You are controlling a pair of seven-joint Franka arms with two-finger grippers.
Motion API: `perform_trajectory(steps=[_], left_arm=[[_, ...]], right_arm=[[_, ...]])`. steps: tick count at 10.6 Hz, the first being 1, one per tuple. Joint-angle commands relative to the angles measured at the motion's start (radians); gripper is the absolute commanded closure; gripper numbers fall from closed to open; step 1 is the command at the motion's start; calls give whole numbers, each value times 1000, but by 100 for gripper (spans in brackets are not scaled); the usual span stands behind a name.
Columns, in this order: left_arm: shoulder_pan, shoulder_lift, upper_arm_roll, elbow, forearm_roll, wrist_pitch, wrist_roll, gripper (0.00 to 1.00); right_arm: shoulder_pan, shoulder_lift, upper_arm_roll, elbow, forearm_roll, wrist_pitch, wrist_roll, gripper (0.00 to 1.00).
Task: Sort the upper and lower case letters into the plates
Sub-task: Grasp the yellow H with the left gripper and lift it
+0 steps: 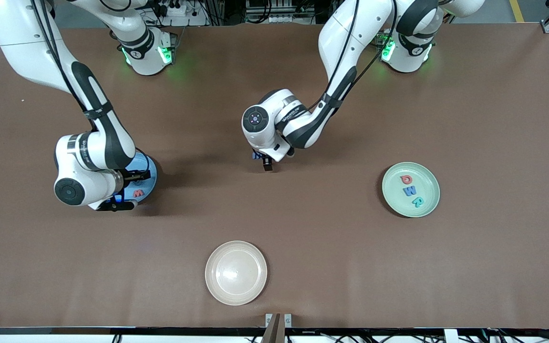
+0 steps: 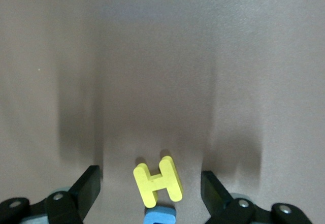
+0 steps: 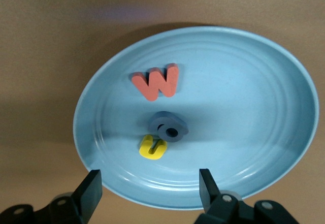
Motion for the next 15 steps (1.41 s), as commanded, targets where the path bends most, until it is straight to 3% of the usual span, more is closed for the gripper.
perform_trajectory(steps=[1, 5, 7, 10, 15], left_arm=[[-11, 5, 12, -1, 40, -3, -33, 18], [-9, 7, 12, -1, 40, -3, -28, 18], [-9, 7, 12, -1, 41, -3, -21, 27], [-9, 5, 10, 2, 61, -3, -19, 57], [-9, 2, 10, 2, 61, -3, 5, 84]], right_arm=[[-8, -3, 12, 1, 4, -8, 13, 14], [-7, -5, 13, 3, 4, -10, 16, 14], [-7, -5, 13, 3, 6, -10, 21, 14], [-5, -5, 15, 4, 14, -10, 32, 15], [8, -8, 18, 13, 49, -34, 64, 15]])
